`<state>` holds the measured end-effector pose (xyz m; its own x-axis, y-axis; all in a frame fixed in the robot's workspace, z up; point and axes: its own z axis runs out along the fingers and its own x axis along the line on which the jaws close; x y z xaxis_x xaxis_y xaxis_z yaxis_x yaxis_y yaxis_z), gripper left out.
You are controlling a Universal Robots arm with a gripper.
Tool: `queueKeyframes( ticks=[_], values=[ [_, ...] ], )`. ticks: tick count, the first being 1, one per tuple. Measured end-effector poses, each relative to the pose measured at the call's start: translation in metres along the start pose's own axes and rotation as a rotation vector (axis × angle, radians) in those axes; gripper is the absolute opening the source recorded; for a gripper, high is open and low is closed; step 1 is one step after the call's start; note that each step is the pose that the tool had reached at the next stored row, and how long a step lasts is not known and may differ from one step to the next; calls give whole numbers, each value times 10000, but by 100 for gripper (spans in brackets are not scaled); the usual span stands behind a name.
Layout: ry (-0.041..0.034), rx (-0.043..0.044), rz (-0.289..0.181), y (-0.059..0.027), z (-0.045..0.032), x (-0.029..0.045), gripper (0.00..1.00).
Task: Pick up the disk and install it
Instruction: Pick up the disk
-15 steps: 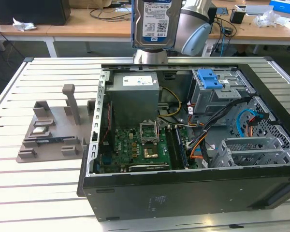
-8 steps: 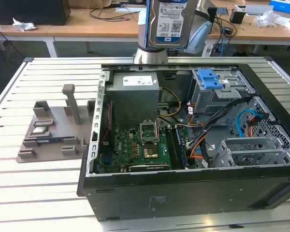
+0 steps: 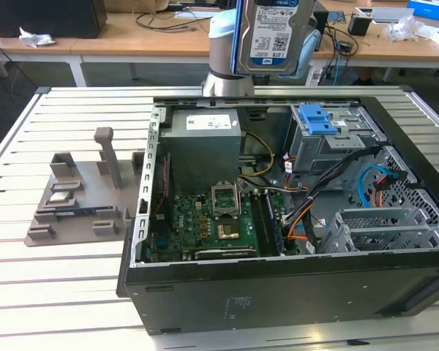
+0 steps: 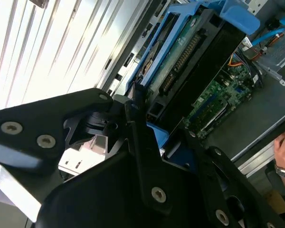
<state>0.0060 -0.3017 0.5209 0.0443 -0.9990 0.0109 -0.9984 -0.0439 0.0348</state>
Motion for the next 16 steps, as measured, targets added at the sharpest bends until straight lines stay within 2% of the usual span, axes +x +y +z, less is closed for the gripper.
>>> queueKeyframes(
  ticks=[2, 3, 4, 5, 6, 13, 16],
  values=[
    [-22, 1, -1, 2, 1, 71, 36],
    [-85, 4, -2, 4, 2, 127, 36],
    [-303, 14, -10, 6, 3, 175, 36],
    [-617, 28, -22, 7, 4, 210, 36],
    [-816, 36, -26, 9, 4, 240, 36],
    [-833, 38, -15, 9, 4, 246, 36],
    [-832, 37, -15, 11, 4, 293, 36]
  ],
)
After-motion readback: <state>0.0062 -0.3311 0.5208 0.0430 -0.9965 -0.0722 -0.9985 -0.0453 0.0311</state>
